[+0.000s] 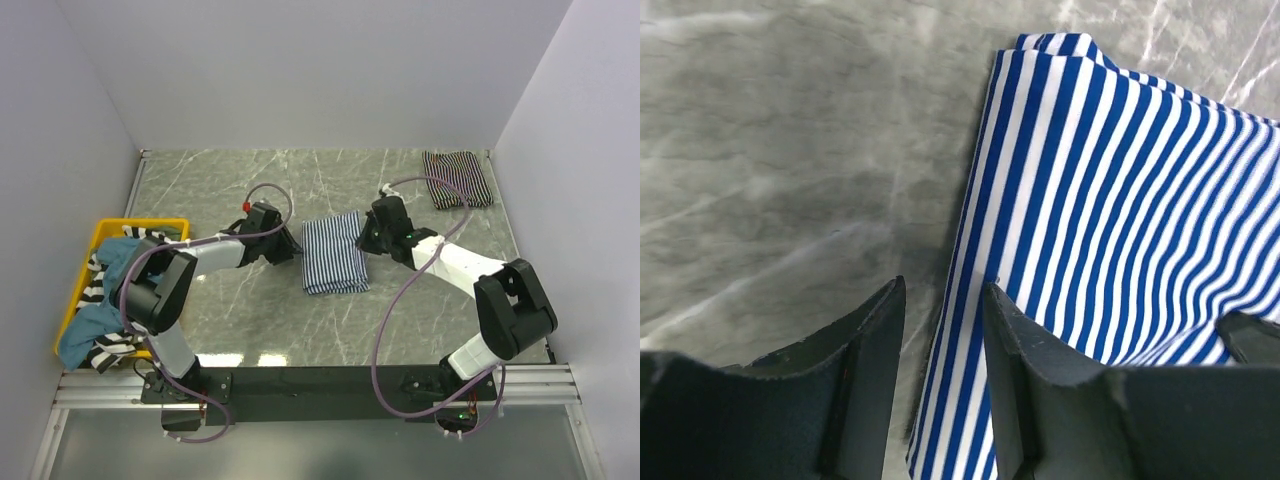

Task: Fold and stack the tank tops
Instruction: Fold the tank top

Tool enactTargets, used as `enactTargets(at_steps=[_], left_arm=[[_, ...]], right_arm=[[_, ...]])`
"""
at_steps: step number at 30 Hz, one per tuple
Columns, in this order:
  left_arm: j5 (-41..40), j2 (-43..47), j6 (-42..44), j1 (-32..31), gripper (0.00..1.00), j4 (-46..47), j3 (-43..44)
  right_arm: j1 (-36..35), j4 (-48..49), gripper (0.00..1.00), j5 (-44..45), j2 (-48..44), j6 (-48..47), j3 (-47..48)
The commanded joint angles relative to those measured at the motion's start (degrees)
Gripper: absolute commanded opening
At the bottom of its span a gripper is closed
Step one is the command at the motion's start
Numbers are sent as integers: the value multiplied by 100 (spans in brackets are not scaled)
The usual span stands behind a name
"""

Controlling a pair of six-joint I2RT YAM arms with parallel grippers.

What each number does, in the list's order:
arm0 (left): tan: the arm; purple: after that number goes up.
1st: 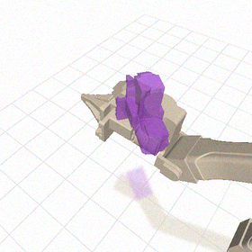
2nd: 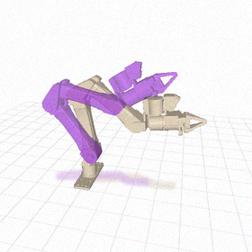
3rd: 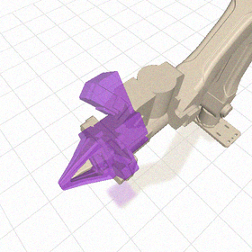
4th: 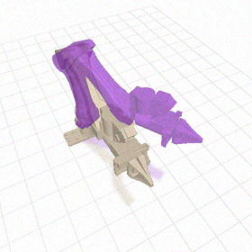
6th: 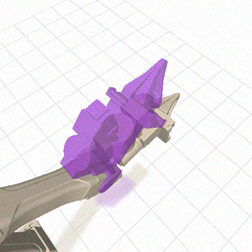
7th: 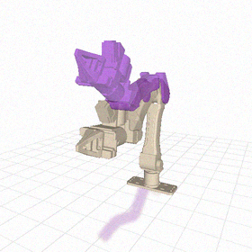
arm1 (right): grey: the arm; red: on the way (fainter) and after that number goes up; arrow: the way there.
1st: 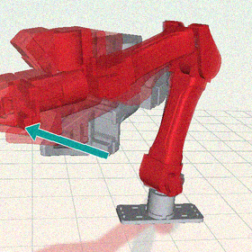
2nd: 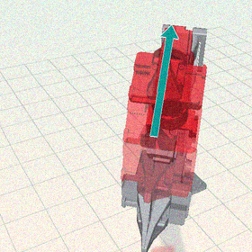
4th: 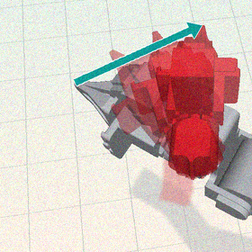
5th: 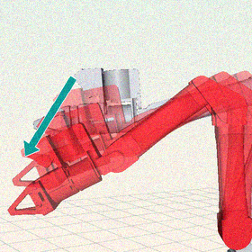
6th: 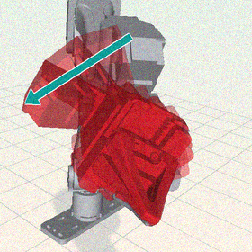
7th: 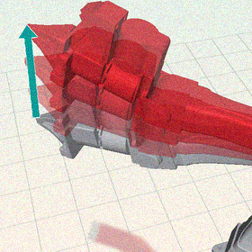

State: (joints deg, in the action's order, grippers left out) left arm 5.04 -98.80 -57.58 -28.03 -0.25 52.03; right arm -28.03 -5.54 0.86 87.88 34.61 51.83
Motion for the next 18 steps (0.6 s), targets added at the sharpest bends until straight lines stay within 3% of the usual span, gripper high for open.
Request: enactTargets(at_steps=[1,18], left_arm=[[94,-95,212,-88,43,104,246],[120,-140,212,-405,45,482,211]], right_arm=[[201,202,0,81,-245,-86,-243],[746,693,0,-33,247,-130,-754]])
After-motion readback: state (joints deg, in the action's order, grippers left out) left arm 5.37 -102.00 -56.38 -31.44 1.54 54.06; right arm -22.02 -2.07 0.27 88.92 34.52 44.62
